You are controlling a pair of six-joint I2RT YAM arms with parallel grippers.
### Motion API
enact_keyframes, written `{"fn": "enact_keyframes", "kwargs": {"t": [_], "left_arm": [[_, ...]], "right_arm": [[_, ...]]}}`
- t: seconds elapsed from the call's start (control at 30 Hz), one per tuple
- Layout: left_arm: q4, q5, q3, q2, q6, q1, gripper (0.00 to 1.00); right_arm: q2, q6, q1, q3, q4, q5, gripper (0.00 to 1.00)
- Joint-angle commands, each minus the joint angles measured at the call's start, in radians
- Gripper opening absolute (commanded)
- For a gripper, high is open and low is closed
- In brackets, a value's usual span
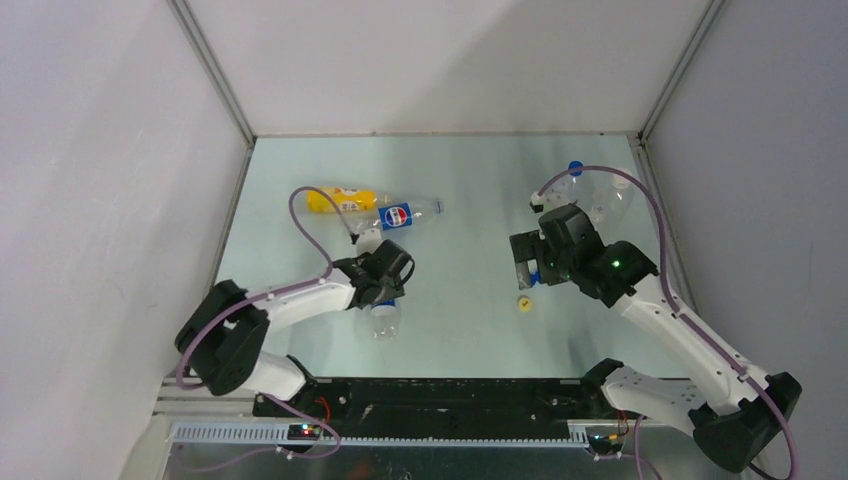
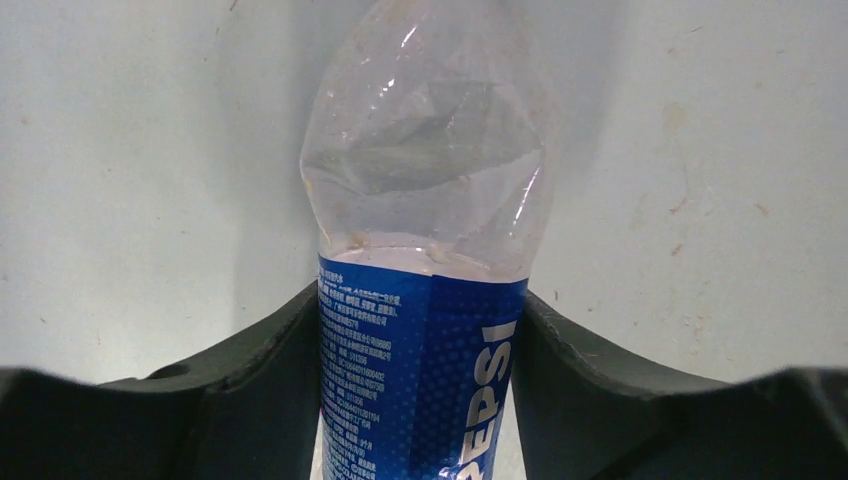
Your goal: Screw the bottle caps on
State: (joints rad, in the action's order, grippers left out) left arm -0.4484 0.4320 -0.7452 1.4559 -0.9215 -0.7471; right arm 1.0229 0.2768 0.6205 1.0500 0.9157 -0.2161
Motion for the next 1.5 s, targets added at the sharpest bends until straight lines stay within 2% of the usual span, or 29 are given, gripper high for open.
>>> {"fn": "enact_keyframes", "kwargs": {"t": [0.0, 0.07, 0.3, 0.4, 0.6, 0.83, 0.93, 1.23, 1.47], "left_arm": [[0.069, 0.052, 0.019, -0.113, 0.078, -0.005, 0.6], [0.064, 0.073, 0.026, -0.164, 0.114, -0.005, 0.55], [0.053, 0.21, 0.05, -0.446, 0.26, -0.005, 0.51], [0.085, 0.238, 0.078, -0.61, 0.349, -0.005, 0.48], [0.226, 0.195, 0.127, -0.877, 0.591, -0.005, 0.48], [0.357, 0.097, 0.227, -1.066, 0.892, -0.005, 0.53], [0.415, 0.079, 0.279, -1.1, 0.957, -0.005, 0.54], [0.363, 0.007, 0.271, -1.14, 1.045, -0.005, 0.53], [0.326, -0.097, 0.254, -1.122, 1.124, -0.005, 0.44]], "right_arm": [[0.038, 0.117, 0.004, -0.025, -0.056, -0.064, 1.0], [0.063, 0.172, 0.004, -0.029, -0.067, -0.093, 1.0], [0.192, 0.354, 0.001, -0.031, -0.066, -0.18, 1.0], [0.232, 0.456, -0.003, -0.045, -0.085, -0.205, 0.93], [0.33, 0.649, -0.025, -0.083, -0.153, -0.238, 0.87], [0.432, 0.763, -0.048, -0.111, -0.212, -0.269, 0.79], [0.458, 0.795, -0.065, -0.15, -0.267, -0.271, 0.76], [0.538, 0.81, -0.106, -0.186, -0.378, -0.261, 0.63], [0.574, 0.815, -0.114, -0.197, -0.441, -0.25, 0.58]]}}
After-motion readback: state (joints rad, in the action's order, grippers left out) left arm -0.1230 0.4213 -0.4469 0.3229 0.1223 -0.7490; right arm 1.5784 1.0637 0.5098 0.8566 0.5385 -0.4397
